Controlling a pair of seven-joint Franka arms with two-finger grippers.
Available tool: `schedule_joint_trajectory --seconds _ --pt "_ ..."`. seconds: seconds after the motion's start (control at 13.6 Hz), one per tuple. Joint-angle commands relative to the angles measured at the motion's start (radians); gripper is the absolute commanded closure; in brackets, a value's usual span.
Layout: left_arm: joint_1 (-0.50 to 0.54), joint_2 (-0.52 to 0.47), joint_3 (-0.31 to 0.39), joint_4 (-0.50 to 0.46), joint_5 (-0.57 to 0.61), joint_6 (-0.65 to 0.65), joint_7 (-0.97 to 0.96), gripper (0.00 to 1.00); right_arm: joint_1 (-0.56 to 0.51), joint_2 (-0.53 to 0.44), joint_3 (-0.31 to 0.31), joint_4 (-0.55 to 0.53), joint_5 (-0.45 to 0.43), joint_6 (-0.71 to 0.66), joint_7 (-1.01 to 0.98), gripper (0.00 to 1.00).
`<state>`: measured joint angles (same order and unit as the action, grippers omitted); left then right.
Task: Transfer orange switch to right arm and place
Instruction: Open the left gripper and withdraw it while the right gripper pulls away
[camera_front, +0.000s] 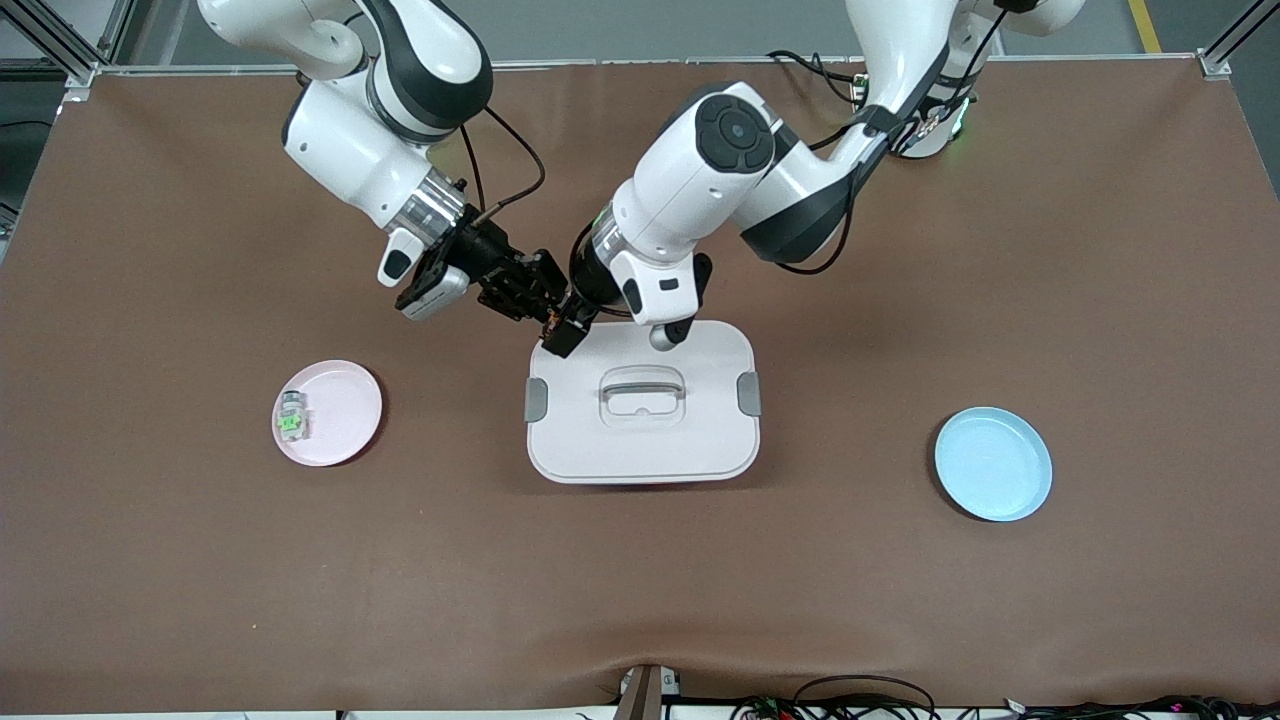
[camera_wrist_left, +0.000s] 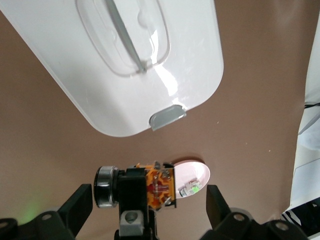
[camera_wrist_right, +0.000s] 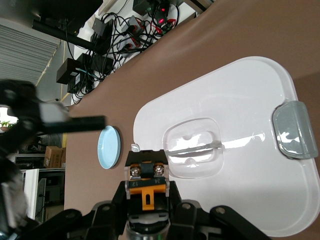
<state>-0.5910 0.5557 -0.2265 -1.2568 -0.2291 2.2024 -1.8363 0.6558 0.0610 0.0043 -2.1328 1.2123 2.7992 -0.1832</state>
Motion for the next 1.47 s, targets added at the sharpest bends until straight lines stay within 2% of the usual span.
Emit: schedule_joint_trajectory --seconds 0.0,0.15,0.22,0.37,0.59,0.81,0.95,1.1,1.17,1.39 --pt "0.078 -0.068 0.007 -0.006 0.03 -0.079 0.02 0.0 0.015 0.008 -0.009 0.02 0.01 -0.016 0.007 1.0" --pt "0.14 -0.109 0.003 -0.009 0.092 -0.127 0.119 0.0 0.005 0.01 -0.01 0.028 -0.008 -0.067 0.001 1.0" --pt "0.169 -0.115 0.003 -0.013 0.105 -0.133 0.161 0.0 -0.002 0.014 -0.012 0.028 -0.066 -0.096 -0.001 1.0" --pt "0.232 -0.128 0.003 -0.015 0.134 -0.211 0.289 0.0 -0.034 0.014 -0.017 0.03 -0.234 -0.17 0.002 1.0" --pt "0.337 -0.169 0.003 -0.027 0.178 -0.36 0.425 0.0 -0.068 0.013 -0.017 0.03 -0.437 -0.225 -0.002 1.0" --pt "0.413 -0.191 0.004 -0.029 0.255 -0.452 0.564 0.0 -0.111 0.01 -0.017 0.037 -0.724 -0.309 -0.002 1.0" --pt "0.434 -0.209 0.001 -0.029 0.356 -0.536 0.647 0.0 -0.142 0.008 -0.017 0.056 -0.839 -0.389 -0.004 1.0" --pt "0.466 -0.224 0.003 -0.027 0.372 -0.561 0.805 0.0 -0.179 0.008 -0.017 0.08 -0.948 -0.473 -0.039 1.0" --pt "0.493 -0.232 0.003 -0.029 0.372 -0.564 0.894 0.0 -0.197 0.008 -0.017 0.083 -0.977 -0.512 -0.083 1.0" --pt "0.562 -0.255 -0.001 -0.029 0.37 -0.64 1.122 0.0 -0.266 0.003 -0.017 0.082 -0.99 -0.564 -0.287 1.0"
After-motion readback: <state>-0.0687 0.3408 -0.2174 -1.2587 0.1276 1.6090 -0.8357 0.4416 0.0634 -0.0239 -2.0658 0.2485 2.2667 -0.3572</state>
